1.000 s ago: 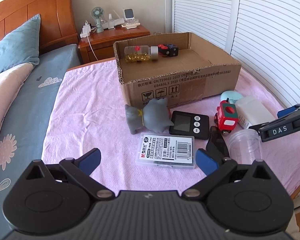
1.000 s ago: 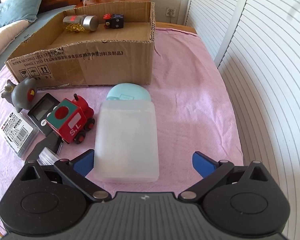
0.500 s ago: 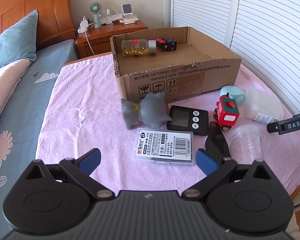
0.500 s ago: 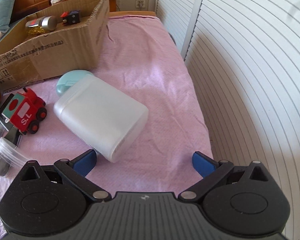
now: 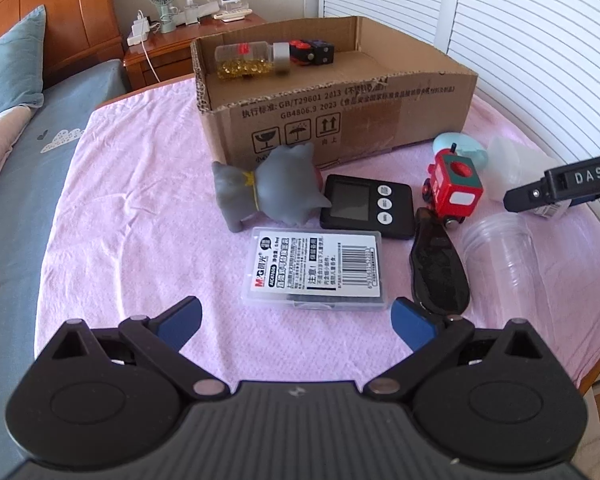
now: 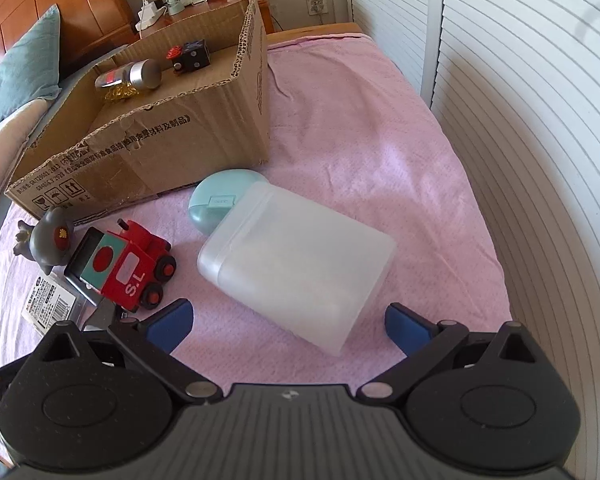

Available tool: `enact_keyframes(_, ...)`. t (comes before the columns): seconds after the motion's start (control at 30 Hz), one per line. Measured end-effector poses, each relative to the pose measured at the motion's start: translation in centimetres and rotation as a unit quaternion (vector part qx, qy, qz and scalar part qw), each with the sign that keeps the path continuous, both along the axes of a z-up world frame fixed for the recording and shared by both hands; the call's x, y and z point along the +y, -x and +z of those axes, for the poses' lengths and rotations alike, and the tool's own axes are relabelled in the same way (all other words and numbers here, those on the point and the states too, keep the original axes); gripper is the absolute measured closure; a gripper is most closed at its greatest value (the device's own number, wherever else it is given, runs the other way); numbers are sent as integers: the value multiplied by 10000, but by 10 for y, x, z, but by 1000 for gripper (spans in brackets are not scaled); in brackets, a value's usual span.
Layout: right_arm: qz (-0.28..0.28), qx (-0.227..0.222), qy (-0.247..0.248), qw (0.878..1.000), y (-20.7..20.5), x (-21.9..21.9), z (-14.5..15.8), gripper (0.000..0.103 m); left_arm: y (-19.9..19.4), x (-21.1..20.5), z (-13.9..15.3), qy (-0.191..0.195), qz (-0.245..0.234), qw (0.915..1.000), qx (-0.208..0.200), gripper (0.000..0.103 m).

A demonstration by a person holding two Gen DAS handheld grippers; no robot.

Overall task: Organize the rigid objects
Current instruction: 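Move the right tool to the frosted white container while the left tool approaches the card pack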

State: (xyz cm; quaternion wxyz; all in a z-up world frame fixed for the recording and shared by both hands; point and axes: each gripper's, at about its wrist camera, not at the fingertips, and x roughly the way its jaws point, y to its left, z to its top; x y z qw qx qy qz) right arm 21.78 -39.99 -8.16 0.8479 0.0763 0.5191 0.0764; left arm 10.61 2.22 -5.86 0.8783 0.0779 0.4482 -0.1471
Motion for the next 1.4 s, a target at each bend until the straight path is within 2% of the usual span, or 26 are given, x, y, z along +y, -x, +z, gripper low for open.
enact_keyframes(0.13, 15, 21, 96, 10000, -9, 9, 0, 0, -9, 0, -8, 163, -106, 9996, 193, 3)
enact_keyframes(0.27, -67, 72, 216, 9997, -18, 12, -1, 0, -17, -2, -16, 169, -94, 9993, 316, 3)
enact_keyframes(0.5, -471, 177, 167, 9986, -32, 10, -1, 0, -20, -6, -18, 52, -188, 9996, 195, 1)
enact_keyframes(0.63, -475, 264, 498, 9973, -26, 9, -4, 0, -22, -4, -18, 46, -244, 9995, 193, 1)
enact_keyframes(0.73, -299, 338, 1026, 9937, -15, 9, -9, 0, -22, -2, -18, 50, -327, 9993, 164, 1)
enact_keyframes(0.9, -141, 164, 1007, 9947, -3, 6, -9, 0, -29, -3, -19, 74, -436, 9990, 104, 1)
enact_keyframes(1.03, -182, 86, 1000, 9948, 0, 6, -9, 0, -36, -9, -20, 86, -301, 9995, 94, 1)
enact_keyframes(1.1, -188, 38, 1000, 9948, 1, 6, -9, 0, -37, -12, -19, 107, -262, 9996, 74, 4)
enact_keyframes(1.17, -189, -13, 999, 9948, 2, 7, -9, 0, -35, -15, -17, 125, -330, 9994, -2, 14)
enact_keyframes(1.4, -130, -214, 995, 9947, 9, 6, -9, 0, -22, -2, -17, 101, -145, 9998, 110, 14)
